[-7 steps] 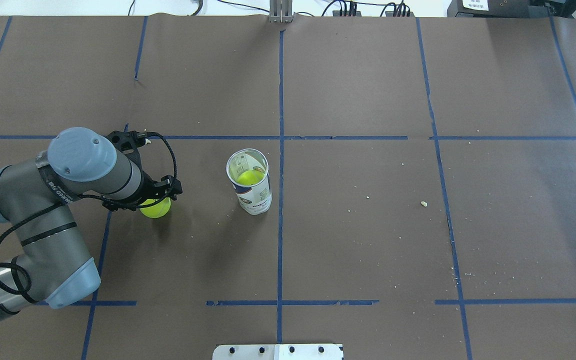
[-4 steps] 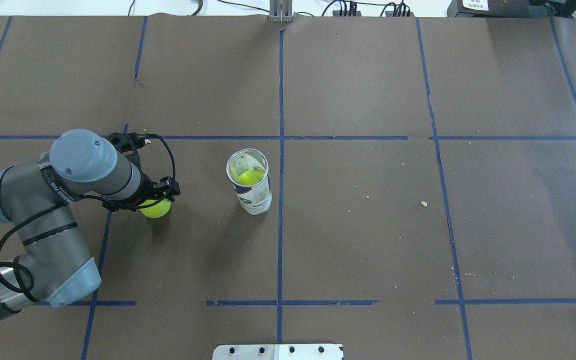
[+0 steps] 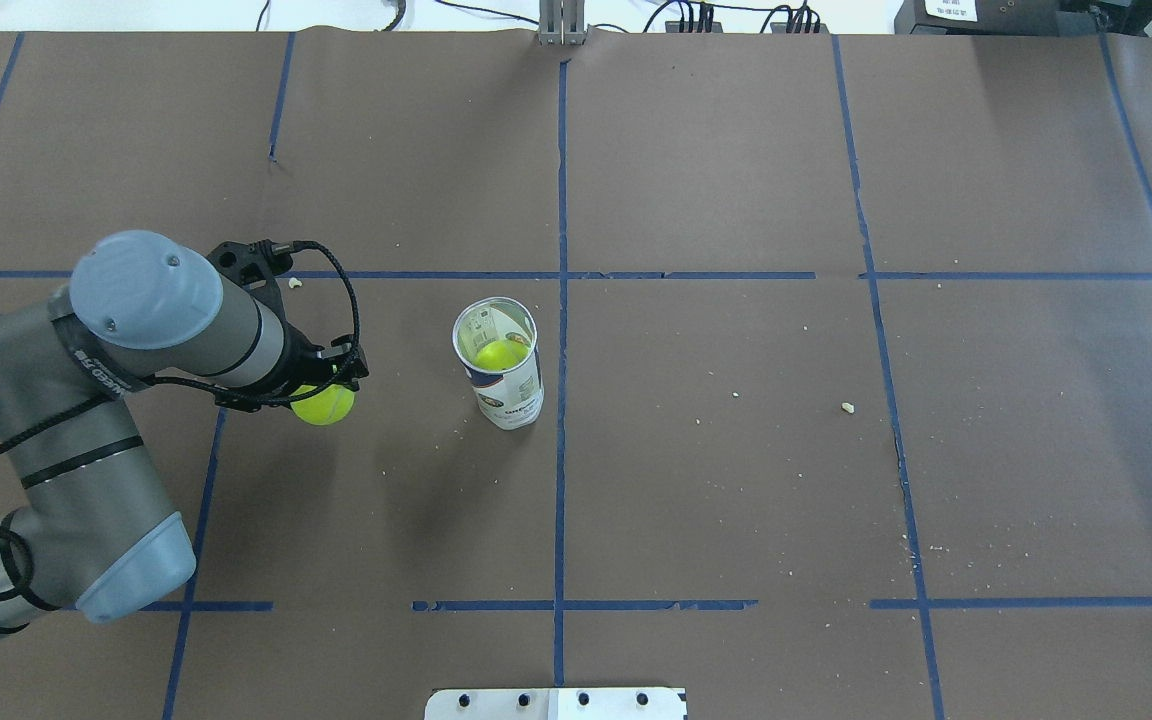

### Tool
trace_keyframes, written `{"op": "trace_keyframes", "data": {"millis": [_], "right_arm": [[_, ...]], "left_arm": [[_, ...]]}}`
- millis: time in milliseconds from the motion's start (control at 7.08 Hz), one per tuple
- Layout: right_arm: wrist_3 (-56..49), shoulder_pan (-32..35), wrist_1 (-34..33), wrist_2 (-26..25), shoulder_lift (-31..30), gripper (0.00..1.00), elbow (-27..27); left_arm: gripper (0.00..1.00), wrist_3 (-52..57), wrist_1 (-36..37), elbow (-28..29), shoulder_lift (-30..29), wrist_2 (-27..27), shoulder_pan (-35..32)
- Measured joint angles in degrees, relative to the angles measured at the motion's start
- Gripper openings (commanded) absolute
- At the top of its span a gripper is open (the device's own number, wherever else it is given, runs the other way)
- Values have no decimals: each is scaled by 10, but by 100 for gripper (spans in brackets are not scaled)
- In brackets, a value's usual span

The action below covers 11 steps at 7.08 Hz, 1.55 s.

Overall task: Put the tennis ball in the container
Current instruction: 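Lift the ball with the left gripper and carry it above the clear can, then lower the ball into the can mouth and open the left gripper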

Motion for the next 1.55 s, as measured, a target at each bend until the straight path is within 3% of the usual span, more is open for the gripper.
{"op": "trace_keyframes", "data": {"millis": [283, 565, 848, 989, 1554], "right_arm": [[0, 0, 0, 0, 0, 100, 0], [0, 0, 0, 0, 0, 100, 0], [0, 0, 0, 0, 0, 100, 0], [0, 0, 0, 0, 0, 100, 0], [0, 0, 0, 0, 0, 100, 0]], "left_arm": [[0, -83, 66, -63, -59, -59, -53], [0, -162, 86, -70, -128, -80, -65], [0, -202, 108, -48, -185, -81, -39], [5, -209, 111, -25, -202, -80, -21], [10, -208, 112, 1, -212, -68, -8]]}}
